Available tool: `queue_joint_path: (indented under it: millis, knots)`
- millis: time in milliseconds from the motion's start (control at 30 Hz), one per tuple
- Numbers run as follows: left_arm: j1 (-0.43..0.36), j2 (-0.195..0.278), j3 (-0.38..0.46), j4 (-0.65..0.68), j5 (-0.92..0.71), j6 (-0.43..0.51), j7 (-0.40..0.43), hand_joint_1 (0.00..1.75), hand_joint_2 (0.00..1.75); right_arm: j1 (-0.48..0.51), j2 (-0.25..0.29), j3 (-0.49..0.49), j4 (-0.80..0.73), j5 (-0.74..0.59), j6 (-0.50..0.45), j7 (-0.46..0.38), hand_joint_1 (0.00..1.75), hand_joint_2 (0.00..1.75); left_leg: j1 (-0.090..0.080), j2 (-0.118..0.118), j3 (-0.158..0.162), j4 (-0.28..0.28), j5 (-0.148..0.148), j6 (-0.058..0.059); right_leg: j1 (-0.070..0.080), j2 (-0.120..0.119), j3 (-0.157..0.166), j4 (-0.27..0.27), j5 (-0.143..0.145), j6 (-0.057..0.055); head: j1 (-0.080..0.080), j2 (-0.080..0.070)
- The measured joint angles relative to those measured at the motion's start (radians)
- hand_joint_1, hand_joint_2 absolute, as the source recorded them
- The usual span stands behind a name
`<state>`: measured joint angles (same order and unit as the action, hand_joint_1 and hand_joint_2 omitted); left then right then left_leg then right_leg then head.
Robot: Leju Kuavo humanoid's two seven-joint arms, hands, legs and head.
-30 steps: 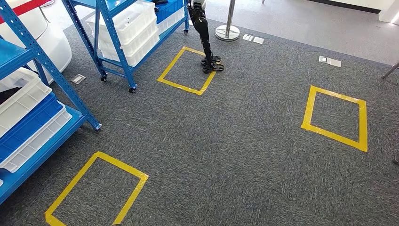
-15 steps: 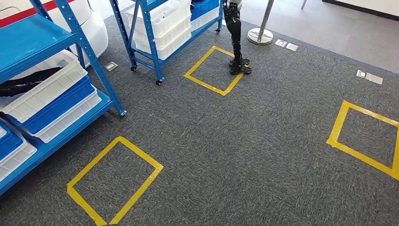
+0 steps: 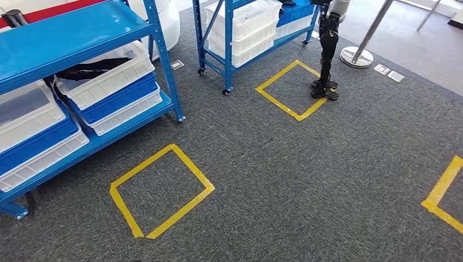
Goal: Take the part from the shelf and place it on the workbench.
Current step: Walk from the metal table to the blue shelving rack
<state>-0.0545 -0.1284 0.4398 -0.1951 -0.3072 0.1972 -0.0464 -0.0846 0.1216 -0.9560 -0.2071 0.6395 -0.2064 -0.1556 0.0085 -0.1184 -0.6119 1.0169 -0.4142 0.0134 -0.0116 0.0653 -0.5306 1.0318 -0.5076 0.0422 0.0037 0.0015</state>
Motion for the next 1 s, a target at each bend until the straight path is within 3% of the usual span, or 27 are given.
queue_joint_path:
  millis: [33,67,133,200,267,333,367,400,500,567,633,700,767,833,867,900,933,1000]
  knots:
    - [0.000,0.000,0.000,0.000,0.000,0.000,0.000,0.00,0.00,-0.001,0.000,0.000,0.000,0.000,0.000,0.000,0.00,0.00,-0.002,-0.010,-0.003,0.000,0.003,-0.005,0.001,0.014,0.011,-0.026,0.009,-0.005,0.000,0.000]
    - [0.001,0.001,0.000,0.000,-0.001,0.000,-0.001,0.00,0.00,-0.002,0.000,0.000,0.000,0.000,0.000,0.000,0.00,0.00,-0.003,-0.020,-0.005,-0.001,0.006,-0.011,0.004,0.012,0.014,-0.032,0.012,-0.013,-0.001,0.000]
    - [0.005,0.002,0.000,0.000,-0.001,0.000,-0.001,0.00,0.00,-0.003,0.001,0.000,0.000,0.000,0.000,0.000,0.00,0.00,-0.001,-0.027,-0.014,0.000,0.010,-0.022,0.002,-0.014,0.017,-0.034,0.020,-0.028,-0.001,0.000]
    - [0.008,0.004,0.000,0.000,-0.001,0.000,-0.002,0.00,0.00,-0.002,0.003,-0.001,0.000,0.000,0.001,0.000,0.00,0.00,-0.002,0.026,-0.040,0.049,-0.027,-0.029,-0.003,-0.043,0.017,-0.037,0.027,-0.043,-0.008,0.000]
    - [0.007,0.004,0.000,0.000,-0.001,0.000,-0.003,0.00,0.00,0.001,0.003,-0.001,0.000,0.000,0.003,-0.001,0.00,0.00,-0.002,0.093,-0.095,0.173,-0.103,-0.034,0.000,-0.074,0.015,-0.037,0.029,-0.051,-0.015,0.000]
    - [0.006,0.004,0.000,0.000,-0.001,0.000,-0.005,0.00,0.00,0.003,0.002,-0.001,0.000,0.001,0.004,-0.001,0.00,0.00,0.001,0.113,-0.139,0.276,-0.144,-0.040,0.004,-0.108,0.013,-0.037,0.028,-0.053,-0.016,0.000]
    - [0.007,0.004,0.000,0.000,-0.001,0.000,-0.005,0.00,0.00,0.003,0.002,-0.001,0.000,0.001,0.004,-0.001,0.00,0.00,0.003,0.116,-0.135,0.279,-0.137,-0.042,0.004,-0.123,0.013,-0.037,0.028,-0.053,-0.016,0.000]
    - [0.008,0.004,0.000,0.000,-0.001,0.000,-0.005,0.00,0.00,0.002,0.002,-0.001,0.000,0.002,0.005,-0.001,0.00,0.00,0.004,0.123,-0.110,0.241,-0.113,-0.043,0.004,-0.137,0.013,-0.037,0.026,-0.052,-0.016,0.000]
    - [0.006,0.005,0.000,0.000,-0.001,0.000,-0.005,0.00,0.00,0.000,0.003,-0.001,0.000,0.004,0.006,-0.001,0.00,0.00,0.001,0.179,0.006,0.050,-0.040,-0.037,0.010,-0.171,0.018,-0.035,0.019,-0.043,-0.015,0.000]
    - [0.003,0.006,0.000,0.000,-0.001,0.000,-0.004,0.00,0.00,-0.002,0.002,-0.001,0.000,0.005,0.006,-0.001,0.00,0.00,-0.006,0.186,0.023,0.013,-0.035,-0.024,0.016,-0.190,0.022,-0.035,0.015,-0.033,-0.011,0.000]
    - [0.003,0.006,0.000,0.000,-0.001,0.000,-0.002,0.00,0.00,-0.006,0.002,-0.001,0.000,0.006,0.006,-0.001,0.00,0.00,-0.006,0.160,0.018,0.008,-0.029,-0.009,0.014,-0.201,0.025,-0.035,0.013,-0.022,-0.010,0.000]
    - [0.003,0.006,0.000,0.000,-0.001,0.000,0.000,0.00,0.00,-0.008,0.002,-0.001,0.000,0.006,0.006,-0.001,0.00,0.00,-0.001,0.137,0.014,0.002,-0.019,0.006,0.010,-0.153,0.006,0.006,-0.013,-0.016,-0.008,0.000]
    - [0.001,0.006,0.000,0.000,0.000,0.000,0.001,0.00,0.00,-0.006,0.002,-0.001,0.000,0.006,0.006,-0.001,0.00,0.00,0.002,0.111,0.007,0.000,-0.012,0.016,0.007,-0.088,-0.052,0.129,-0.072,-0.021,-0.003,0.000]
    - [0.000,0.006,0.000,0.000,0.001,0.000,0.001,0.00,0.00,-0.001,0.002,-0.001,0.000,0.006,0.006,-0.001,0.00,0.00,0.002,0.079,-0.001,0.000,-0.007,0.020,0.006,-0.070,-0.113,0.252,-0.115,-0.021,-0.002,0.000]
    - [0.000,0.006,0.000,0.000,0.002,0.000,0.001,0.00,0.00,0.000,0.002,-0.001,0.000,0.006,0.006,-0.001,0.00,0.00,0.001,0.063,-0.003,0.001,-0.004,0.019,0.005,-0.069,-0.121,0.263,-0.112,-0.015,-0.002,0.000]
    - [0.001,0.006,0.000,0.000,0.002,0.000,0.001,0.00,0.00,0.000,0.002,-0.001,0.000,0.007,0.006,-0.001,0.00,0.00,0.002,0.046,-0.004,0.001,-0.001,0.017,0.004,-0.066,-0.107,0.230,-0.093,-0.007,-0.002,0.000]
    - [0.001,0.005,0.000,0.000,0.002,0.000,0.001,0.00,0.00,-0.001,0.001,-0.001,0.000,0.007,0.006,-0.001,0.00,0.00,0.002,0.030,-0.005,0.001,0.002,0.014,0.002,-0.054,-0.073,0.160,-0.062,0.001,-0.002,0.000]
    - [0.001,0.004,0.000,0.000,0.002,0.000,0.000,0.00,0.00,-0.002,0.000,-0.001,0.000,0.008,0.005,-0.001,0.00,0.00,0.001,0.003,-0.006,0.001,0.008,0.005,-0.001,-0.006,-0.006,0.016,-0.007,0.004,-0.002,0.000]
